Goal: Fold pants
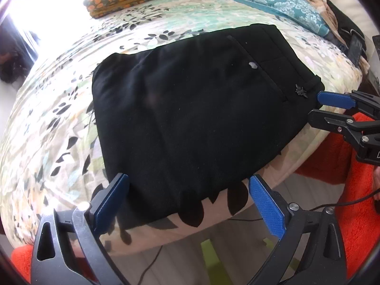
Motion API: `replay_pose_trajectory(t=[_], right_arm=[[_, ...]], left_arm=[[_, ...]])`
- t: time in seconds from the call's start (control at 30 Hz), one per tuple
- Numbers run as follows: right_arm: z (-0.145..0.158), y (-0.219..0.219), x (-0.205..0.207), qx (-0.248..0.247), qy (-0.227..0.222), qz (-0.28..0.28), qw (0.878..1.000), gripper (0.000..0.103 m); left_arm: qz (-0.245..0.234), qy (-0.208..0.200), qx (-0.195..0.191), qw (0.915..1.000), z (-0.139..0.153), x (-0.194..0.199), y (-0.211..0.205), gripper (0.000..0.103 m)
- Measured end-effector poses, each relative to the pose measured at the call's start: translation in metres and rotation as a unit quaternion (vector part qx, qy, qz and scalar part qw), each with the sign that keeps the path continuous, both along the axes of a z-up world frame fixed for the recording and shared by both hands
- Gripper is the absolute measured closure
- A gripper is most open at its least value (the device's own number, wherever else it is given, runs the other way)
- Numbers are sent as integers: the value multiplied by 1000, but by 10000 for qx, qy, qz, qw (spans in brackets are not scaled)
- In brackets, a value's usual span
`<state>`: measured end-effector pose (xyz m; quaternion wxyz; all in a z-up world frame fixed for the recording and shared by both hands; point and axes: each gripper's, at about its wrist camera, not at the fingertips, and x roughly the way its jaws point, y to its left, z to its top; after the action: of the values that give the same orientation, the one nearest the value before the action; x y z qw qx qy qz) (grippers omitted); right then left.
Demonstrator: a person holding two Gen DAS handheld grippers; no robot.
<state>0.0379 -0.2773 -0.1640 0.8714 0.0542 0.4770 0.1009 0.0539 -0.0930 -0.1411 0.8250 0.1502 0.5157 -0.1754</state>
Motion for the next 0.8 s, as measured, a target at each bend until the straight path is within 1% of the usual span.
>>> replay_pose_trajectory(t=[0.03, 0.1, 0.13, 0.2, 0.27, 0.33, 0.37, 0.43, 0.63, 0.67, 0.73, 0.8], right_arm=[[-2, -1, -1, -13, 140, -75, 9999, 37], [-4, -7, -4, -18, 331, -283, 9990, 36], [-1, -12, -6, 50, 340, -407, 9986, 36], [9, -25, -13, 247, 146, -713, 9970, 36], [18, -36, -19, 432, -60, -1007, 9940, 34], [20, -46, -21, 545, -173, -1244, 9906, 29], [20, -49, -20, 592, -185, -1325, 9892, 29], [19, -52, -18, 636, -198, -1395, 9880, 29], [23, -42, -13, 365, -384, -1291, 9902, 29], [23, -40, -12, 319, -406, -1278, 9905, 28], [22, -39, -12, 262, -421, -1276, 9906, 23], [21, -39, -11, 242, -408, -1286, 9906, 23]], left_arm=[[31, 57, -1, 10000, 1, -3, 4, 2], [126, 164, -94, 9997, 7, -6, 13, 2], [198, 192, -191, 9994, 13, -7, 19, 2], [401, 111, -375, 9984, 28, -6, 32, 2], [623, -31, -479, 9969, 41, -2, 45, 2], [814, -198, -438, 9955, 48, 2, 55, 2], [882, -272, -358, 9951, 49, 4, 57, 2], [990, -309, -211, 9944, 47, 8, 61, 2], [1172, -247, -95, 9928, 39, 18, 69, 2], [1184, -250, -72, 9926, 39, 17, 69, 2], [1191, -247, -42, 9926, 39, 17, 69, 2], [1201, -253, -13, 9924, 38, 18, 69, 2]])
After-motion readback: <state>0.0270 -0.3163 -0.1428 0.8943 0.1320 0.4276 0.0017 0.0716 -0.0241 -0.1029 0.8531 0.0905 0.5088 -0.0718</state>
